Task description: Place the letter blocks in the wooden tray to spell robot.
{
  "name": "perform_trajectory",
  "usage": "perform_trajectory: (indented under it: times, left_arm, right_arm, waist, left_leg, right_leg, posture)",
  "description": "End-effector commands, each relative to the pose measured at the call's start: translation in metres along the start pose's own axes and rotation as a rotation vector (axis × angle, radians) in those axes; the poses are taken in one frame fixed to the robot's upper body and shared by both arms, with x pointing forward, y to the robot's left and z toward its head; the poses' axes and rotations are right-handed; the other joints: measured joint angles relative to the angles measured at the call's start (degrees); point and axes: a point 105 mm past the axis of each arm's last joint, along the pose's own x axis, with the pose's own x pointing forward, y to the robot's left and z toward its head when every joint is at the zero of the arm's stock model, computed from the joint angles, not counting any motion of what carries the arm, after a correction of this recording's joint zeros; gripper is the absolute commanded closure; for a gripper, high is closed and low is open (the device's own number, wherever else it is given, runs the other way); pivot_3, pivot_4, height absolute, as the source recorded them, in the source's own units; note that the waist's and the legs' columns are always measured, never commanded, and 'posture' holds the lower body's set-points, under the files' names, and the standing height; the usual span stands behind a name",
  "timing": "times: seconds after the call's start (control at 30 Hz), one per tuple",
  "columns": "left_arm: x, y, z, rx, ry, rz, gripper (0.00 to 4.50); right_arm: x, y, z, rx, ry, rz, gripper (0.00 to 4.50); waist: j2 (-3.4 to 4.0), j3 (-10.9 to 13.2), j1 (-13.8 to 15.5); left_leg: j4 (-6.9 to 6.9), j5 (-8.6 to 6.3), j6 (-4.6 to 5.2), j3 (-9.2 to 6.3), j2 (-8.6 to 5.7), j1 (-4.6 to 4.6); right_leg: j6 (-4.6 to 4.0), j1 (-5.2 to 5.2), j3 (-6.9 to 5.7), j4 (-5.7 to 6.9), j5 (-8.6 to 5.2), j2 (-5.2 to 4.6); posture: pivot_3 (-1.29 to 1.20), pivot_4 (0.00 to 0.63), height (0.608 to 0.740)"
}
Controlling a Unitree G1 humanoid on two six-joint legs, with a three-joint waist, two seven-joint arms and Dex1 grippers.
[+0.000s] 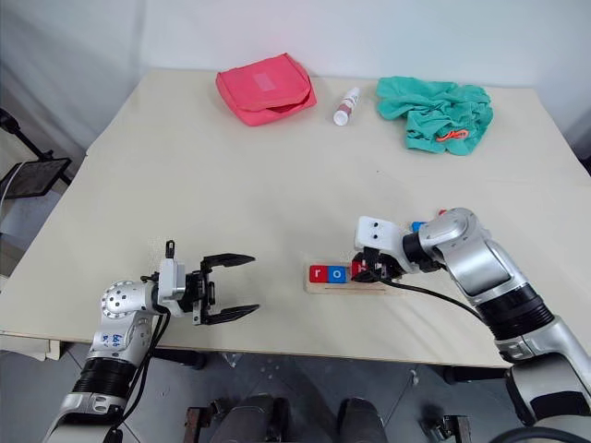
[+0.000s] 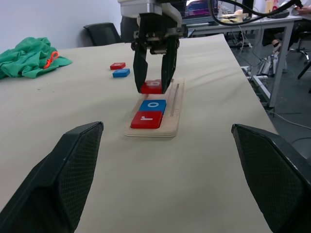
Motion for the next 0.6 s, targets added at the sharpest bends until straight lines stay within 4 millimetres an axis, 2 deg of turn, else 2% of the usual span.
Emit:
perform_trajectory:
  times: [0.03, 0.43, 0.6]
  left_arm:
    - [0.0015, 0.0001, 0.0072, 0.041, -0.013, 0.005, 0.00]
    - [0.0029, 0.0027, 0.0067, 0.046, -0.014, 0.018, 0.00]
    - [0.0031, 0.0036, 0.0063, 0.048, -0.012, 0.019, 0.00]
  right_arm:
    - [-0.0037, -0.0053, 0.0096, -0.047, -0.013, -0.014, 3.04]
    - [0.0010, -0.0006, 0.0150, -0.052, -0.028, 0.018, 3.04]
    - [0.0007, 0.0035, 0.0152, -0.047, -0.027, 0.036, 1.36]
  waist:
    - [0.00, 0.00, -0.04]
    - [0.00, 0.00, -0.05]
    - [0.00, 0.00, -0.08]
  left_leg:
    - [0.00, 0.00, 0.00, 0.00, 0.00, 0.00]
    - [0.00, 0.00, 0.00, 0.00, 0.00, 0.00]
    - [0.00, 0.00, 0.00, 0.01, 0.01, 0.00]
  right_leg:
    - [0.00, 0.00, 0.00, 0.00, 0.00, 0.00]
    - [0.00, -0.01, -0.01, 0.02, 0.00, 0.01]
    - [0.00, -0.02, -0.01, 0.02, 0.00, 0.01]
  posture:
    - [0.00, 0.150, 0.740]
    - [0.00, 0.150, 0.740]
    - [0.00, 0.150, 0.740]
